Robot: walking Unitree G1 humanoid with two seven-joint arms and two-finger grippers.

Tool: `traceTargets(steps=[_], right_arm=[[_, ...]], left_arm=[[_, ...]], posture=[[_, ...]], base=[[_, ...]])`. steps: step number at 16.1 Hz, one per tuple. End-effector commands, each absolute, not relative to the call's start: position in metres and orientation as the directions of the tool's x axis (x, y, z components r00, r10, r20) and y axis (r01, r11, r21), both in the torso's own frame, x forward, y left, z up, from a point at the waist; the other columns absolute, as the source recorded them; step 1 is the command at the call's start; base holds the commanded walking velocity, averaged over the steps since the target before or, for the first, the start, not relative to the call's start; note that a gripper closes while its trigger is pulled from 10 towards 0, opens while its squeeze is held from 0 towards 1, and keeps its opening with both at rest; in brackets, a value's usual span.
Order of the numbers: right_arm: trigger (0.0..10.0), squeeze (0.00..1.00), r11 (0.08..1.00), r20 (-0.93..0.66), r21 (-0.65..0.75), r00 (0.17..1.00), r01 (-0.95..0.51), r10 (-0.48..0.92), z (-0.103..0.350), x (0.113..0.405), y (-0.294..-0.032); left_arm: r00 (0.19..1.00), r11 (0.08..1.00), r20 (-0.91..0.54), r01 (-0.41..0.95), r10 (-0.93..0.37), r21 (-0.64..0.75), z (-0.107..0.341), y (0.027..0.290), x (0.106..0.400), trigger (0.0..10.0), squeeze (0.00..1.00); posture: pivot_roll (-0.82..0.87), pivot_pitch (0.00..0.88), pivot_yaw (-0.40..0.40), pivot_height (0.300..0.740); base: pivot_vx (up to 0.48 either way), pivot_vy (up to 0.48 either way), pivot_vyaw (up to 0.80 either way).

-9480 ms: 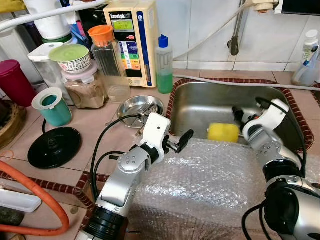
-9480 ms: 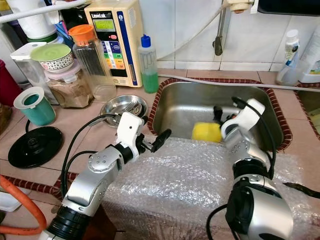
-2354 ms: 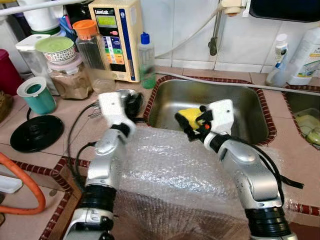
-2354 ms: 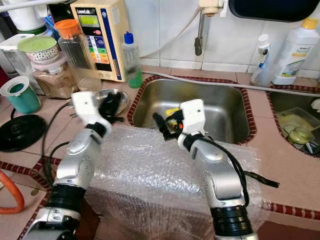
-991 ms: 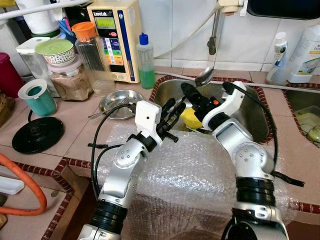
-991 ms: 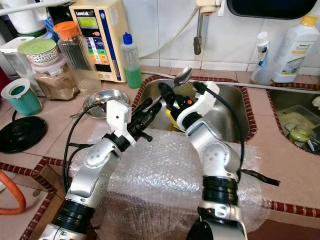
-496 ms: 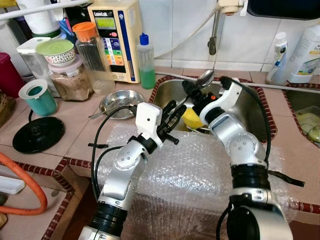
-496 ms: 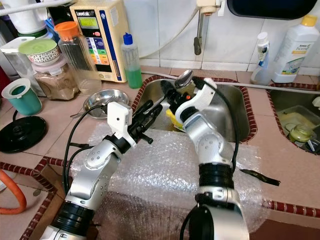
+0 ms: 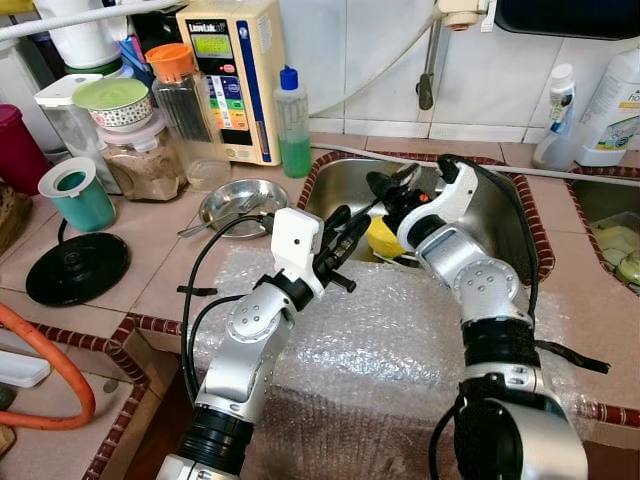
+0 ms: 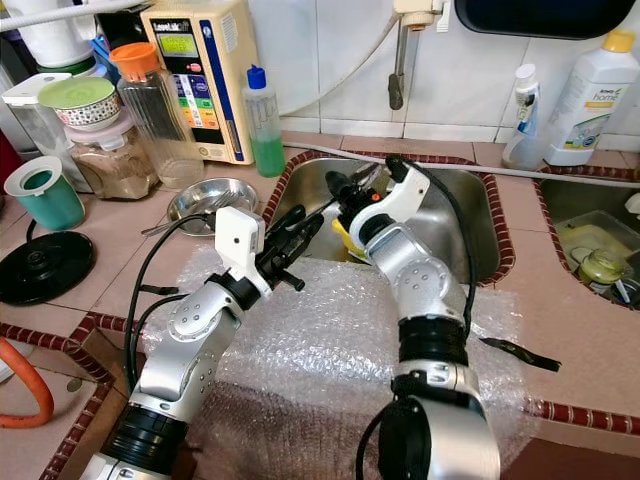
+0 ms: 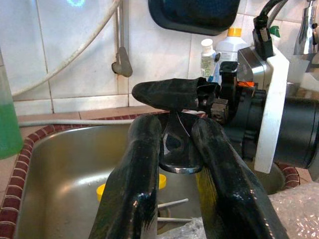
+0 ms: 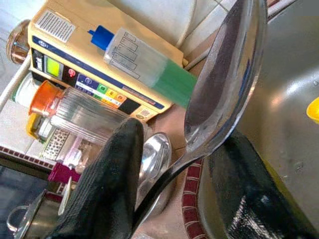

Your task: Kitchen organization

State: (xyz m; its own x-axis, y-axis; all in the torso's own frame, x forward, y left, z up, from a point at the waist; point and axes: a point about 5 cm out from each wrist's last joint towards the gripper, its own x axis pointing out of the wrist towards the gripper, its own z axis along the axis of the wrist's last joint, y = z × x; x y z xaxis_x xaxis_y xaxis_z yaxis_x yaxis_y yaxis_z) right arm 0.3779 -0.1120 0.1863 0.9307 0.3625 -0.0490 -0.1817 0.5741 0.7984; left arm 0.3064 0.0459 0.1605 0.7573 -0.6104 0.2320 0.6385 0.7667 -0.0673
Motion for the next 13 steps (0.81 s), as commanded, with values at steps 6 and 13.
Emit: traceTargets(steps=[6, 13], right_arm=[[0.0, 0.00, 0.604, -0.125, 0.793, 0.948, -0.082, 0.293, 0.183, 0.381, -0.123], [0.0, 0.00, 0.715, -0.132, 0.698, 0.988, 0.037, 0.079, 0.187, 0.385, -0.151]], left_arm=[[0.742, 0.765, 0.266, 0.643, -0.615, -0.027, 0.168, 0.045, 0.306, 0.0, 0.00], [0.748, 0.765, 0.247, 0.643, -0.616, -0.041, 0.164, 0.045, 0.306, 10.0, 1.00]], posture=[[-0.05, 0.000, 0.084, 0.740], [-0.05, 0.000, 0.083, 0.740]], base=[[0.000, 0.000, 0.00], [0.000, 0.000, 0.00]])
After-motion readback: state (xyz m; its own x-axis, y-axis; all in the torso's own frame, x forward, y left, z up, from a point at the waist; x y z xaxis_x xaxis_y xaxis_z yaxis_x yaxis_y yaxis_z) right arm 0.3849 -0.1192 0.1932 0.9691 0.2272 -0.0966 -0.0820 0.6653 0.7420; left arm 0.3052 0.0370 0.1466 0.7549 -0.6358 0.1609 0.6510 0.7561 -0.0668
